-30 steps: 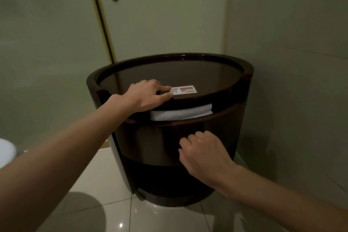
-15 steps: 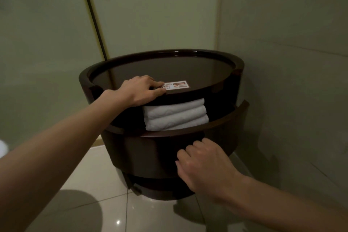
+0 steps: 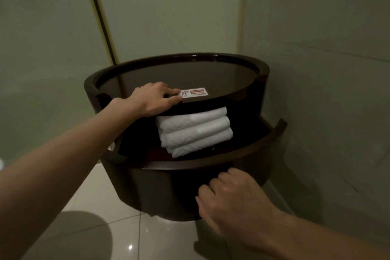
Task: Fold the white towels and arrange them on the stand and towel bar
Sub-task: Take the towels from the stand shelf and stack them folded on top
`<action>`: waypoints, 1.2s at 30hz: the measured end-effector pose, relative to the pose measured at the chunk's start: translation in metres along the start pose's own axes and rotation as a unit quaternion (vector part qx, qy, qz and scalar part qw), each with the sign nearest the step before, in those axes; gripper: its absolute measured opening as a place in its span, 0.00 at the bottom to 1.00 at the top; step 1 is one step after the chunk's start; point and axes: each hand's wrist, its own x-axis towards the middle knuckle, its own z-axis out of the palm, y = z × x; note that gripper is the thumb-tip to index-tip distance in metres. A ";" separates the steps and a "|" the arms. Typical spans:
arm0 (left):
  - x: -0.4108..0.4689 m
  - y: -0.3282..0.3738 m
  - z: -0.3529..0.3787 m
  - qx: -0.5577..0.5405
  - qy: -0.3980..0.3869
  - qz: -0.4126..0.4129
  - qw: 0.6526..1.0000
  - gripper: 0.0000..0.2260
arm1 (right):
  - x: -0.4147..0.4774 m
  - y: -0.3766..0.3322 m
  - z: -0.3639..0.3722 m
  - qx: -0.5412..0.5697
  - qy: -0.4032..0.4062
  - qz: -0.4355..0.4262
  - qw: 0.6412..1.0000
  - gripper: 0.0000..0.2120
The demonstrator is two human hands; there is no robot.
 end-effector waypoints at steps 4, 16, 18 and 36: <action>0.000 0.000 0.001 0.001 0.000 -0.004 1.000 0.30 | -0.004 -0.002 -0.002 0.000 0.008 -0.008 1.000 0.14; -0.001 0.001 0.000 0.008 0.001 -0.001 1.000 0.25 | -0.006 -0.001 -0.005 0.001 0.008 -0.001 1.000 0.13; -0.001 0.001 0.000 0.004 -0.003 -0.002 1.000 0.28 | -0.006 -0.002 -0.004 0.003 0.004 0.003 1.000 0.13; -0.005 0.003 0.004 -0.004 0.010 -0.001 1.000 0.24 | -0.005 -0.002 -0.011 0.018 -0.023 -0.006 1.000 0.12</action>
